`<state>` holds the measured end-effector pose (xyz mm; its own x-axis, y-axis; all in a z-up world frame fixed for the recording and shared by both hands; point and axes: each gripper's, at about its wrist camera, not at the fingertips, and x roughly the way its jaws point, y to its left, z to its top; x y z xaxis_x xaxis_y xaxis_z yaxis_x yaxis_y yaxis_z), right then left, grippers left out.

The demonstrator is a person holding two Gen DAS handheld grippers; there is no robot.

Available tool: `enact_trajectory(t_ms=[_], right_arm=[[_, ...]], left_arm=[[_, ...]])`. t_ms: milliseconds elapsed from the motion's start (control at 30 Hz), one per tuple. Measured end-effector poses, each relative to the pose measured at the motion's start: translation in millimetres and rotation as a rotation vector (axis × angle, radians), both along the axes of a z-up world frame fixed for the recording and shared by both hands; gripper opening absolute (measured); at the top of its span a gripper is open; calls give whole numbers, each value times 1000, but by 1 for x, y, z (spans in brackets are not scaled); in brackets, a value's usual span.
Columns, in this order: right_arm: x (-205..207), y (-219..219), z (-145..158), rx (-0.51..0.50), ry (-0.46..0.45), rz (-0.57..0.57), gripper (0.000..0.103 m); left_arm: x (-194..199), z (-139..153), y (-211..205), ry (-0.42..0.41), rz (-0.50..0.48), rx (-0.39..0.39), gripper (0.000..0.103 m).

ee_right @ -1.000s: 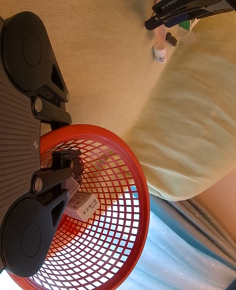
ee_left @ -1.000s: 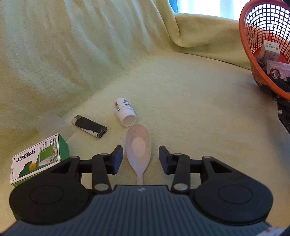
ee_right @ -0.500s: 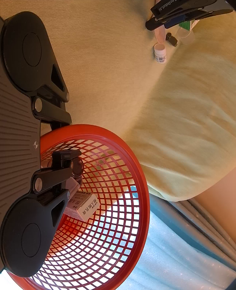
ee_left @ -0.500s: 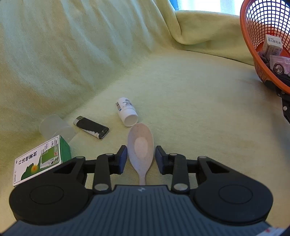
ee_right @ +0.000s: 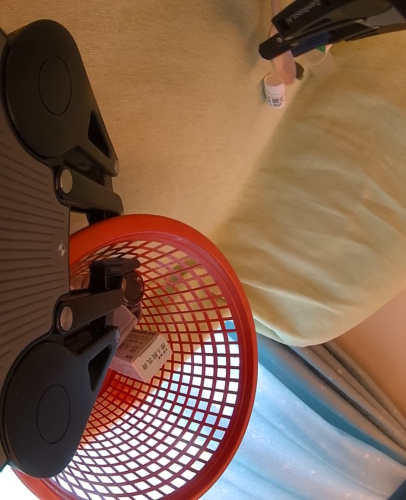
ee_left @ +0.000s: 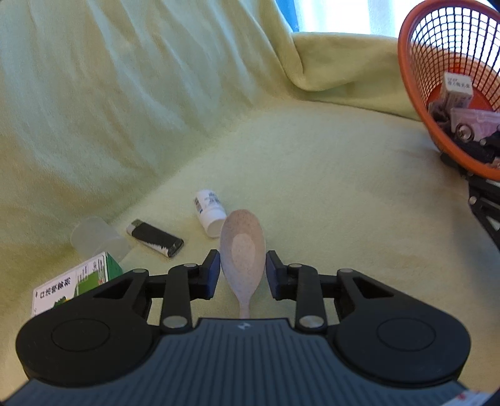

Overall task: Organize objects
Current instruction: 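Grasp the wooden spoon by its handle with the left gripper, then carry the wooden spoon with the left gripper toward the basket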

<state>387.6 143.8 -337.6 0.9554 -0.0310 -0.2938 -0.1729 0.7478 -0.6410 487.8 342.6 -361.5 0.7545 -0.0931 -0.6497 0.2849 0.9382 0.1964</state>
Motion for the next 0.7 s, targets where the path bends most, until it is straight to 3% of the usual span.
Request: enact_trajectory(t_ms=[700], right_arm=[[0, 0, 0, 0, -2, 2, 7]], left_arm=[[-21, 91, -49, -136, -140, -46, 27]])
